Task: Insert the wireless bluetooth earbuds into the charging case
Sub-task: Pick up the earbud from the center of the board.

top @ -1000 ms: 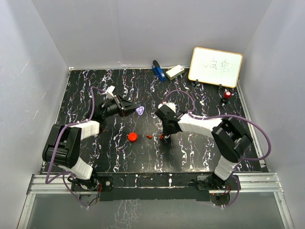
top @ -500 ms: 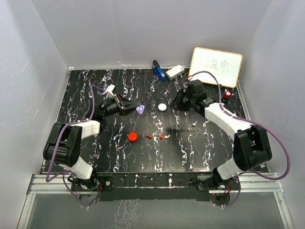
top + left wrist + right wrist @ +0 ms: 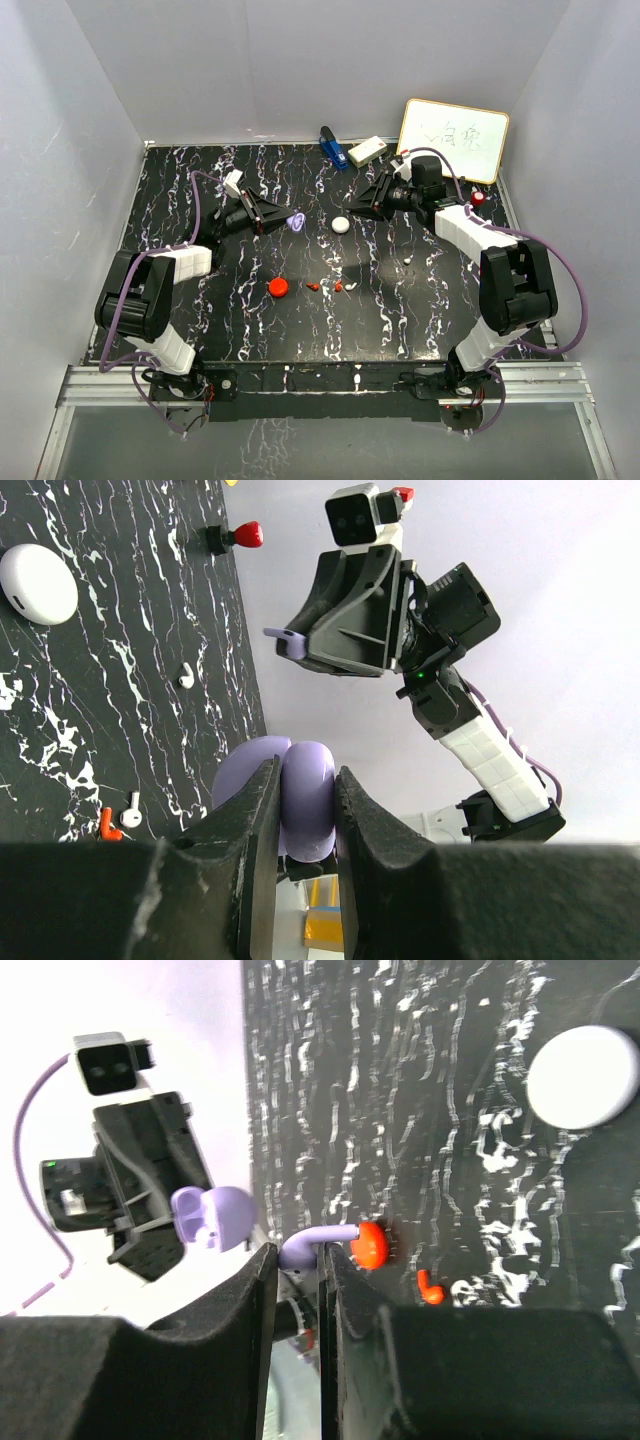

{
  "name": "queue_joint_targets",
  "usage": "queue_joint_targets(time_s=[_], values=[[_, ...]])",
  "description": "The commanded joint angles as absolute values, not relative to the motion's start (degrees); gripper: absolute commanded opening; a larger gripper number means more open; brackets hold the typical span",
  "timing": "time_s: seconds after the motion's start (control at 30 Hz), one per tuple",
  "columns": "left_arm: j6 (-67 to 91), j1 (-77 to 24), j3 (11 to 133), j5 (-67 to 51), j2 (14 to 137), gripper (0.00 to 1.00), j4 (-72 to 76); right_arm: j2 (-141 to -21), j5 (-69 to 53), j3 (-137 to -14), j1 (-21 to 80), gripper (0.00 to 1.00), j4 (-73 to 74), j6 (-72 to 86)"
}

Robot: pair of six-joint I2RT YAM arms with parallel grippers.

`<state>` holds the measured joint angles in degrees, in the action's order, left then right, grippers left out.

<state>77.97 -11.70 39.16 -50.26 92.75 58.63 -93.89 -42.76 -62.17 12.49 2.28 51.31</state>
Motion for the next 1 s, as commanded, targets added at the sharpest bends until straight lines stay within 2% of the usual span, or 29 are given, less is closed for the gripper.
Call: queue_joint_targets(time_s=[0.0, 0.33, 0.97], values=[[77.28, -11.49, 41.45, -51.41, 93.92, 0.0, 61.21, -95.09, -52.38, -64.42, 11.83, 0.0, -8.62, 58.87], [78.44, -12.47, 41.85, -52.44, 96.34, 0.0, 64.93, -99.39, -60.53, -67.63, 11.49, 0.0, -16.9, 68.77], [80.44, -16.54, 46.05, -48.84, 102.24, 0.0, 68.69, -101.47, -59.98, -66.41, 11.6, 0.0, -24.35, 73.56]])
